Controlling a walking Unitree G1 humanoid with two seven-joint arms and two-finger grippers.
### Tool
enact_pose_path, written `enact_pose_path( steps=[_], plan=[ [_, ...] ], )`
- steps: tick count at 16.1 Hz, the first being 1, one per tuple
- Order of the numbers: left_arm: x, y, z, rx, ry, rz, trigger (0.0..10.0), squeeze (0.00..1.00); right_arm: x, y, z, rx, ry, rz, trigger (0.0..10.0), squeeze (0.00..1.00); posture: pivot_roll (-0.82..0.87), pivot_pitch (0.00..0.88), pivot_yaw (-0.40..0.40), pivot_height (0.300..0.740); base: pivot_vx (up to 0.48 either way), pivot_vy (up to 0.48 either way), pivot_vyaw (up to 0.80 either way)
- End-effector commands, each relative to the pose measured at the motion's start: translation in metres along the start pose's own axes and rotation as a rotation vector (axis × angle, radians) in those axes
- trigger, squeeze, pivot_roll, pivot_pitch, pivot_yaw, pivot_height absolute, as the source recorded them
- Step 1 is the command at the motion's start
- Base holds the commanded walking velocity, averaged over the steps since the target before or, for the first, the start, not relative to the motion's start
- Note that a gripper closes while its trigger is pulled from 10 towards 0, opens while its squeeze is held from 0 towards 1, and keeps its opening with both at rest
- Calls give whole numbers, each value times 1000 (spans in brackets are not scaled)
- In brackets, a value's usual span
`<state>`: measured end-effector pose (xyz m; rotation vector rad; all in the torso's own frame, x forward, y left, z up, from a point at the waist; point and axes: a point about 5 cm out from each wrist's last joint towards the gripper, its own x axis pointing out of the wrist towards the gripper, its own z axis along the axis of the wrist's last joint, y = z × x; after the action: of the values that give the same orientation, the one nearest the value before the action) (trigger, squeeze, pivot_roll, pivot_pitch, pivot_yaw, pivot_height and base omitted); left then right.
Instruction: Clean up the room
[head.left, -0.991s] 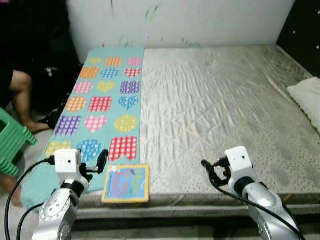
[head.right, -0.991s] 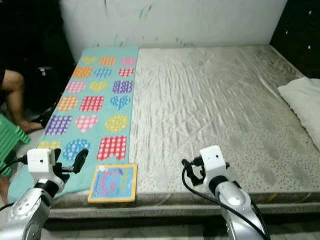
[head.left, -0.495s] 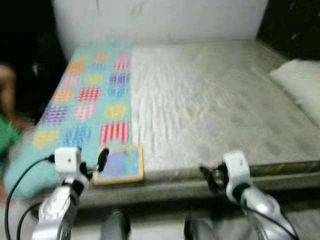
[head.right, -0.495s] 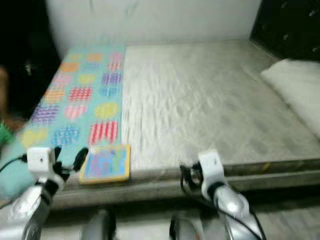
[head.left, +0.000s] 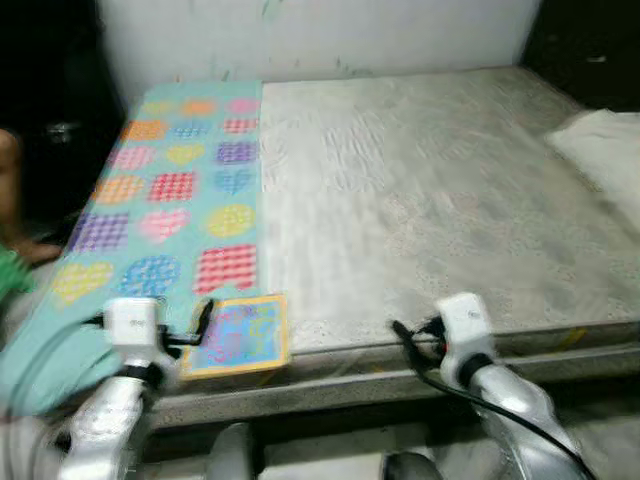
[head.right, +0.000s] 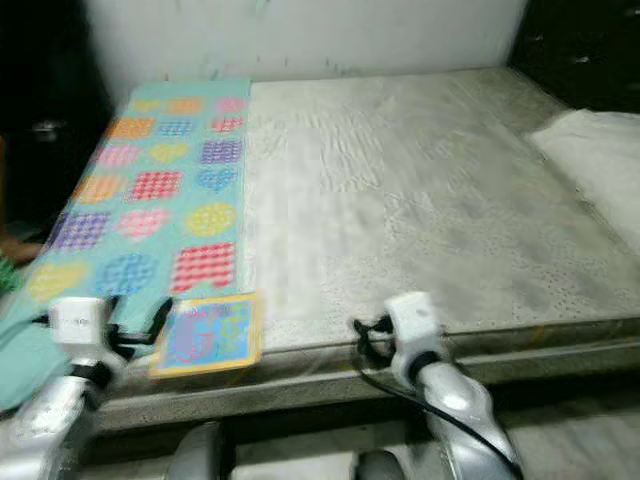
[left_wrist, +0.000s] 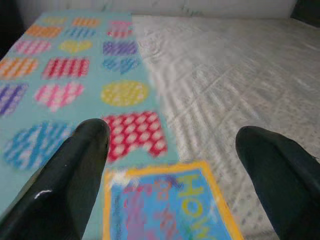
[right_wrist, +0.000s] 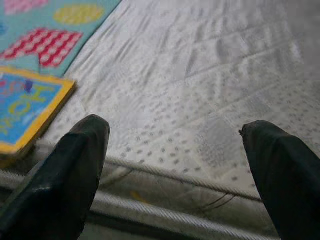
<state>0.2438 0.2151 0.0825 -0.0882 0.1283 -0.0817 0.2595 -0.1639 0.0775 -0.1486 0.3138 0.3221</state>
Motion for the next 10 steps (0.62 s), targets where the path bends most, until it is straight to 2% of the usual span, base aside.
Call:
enact_pose_path(
  steps=[1,4,6,10],
  plan=[
    [3,-8,2,-6,-13,-33,10000,0,-4,-7,-3,-9,8,-14,10000,0,-153,51,35,615,480,0,0],
    [3,-8,1,-9,-9,-31,10000,0,-4,-5,-2,-22,-2,6,10000,0,-153,52,35,615,480,0,0],
    [4,-8,-2,-19,17,-13,10000,0,-4,-4,-2,-18,-2,7,10000,0,-153,52,37,615,240,0,0],
    [7,-10,-3,-30,27,3,10000,0,-4,-4,-2,-14,-6,16,10000,0,-155,54,39,577,0,0,0]
  ],
)
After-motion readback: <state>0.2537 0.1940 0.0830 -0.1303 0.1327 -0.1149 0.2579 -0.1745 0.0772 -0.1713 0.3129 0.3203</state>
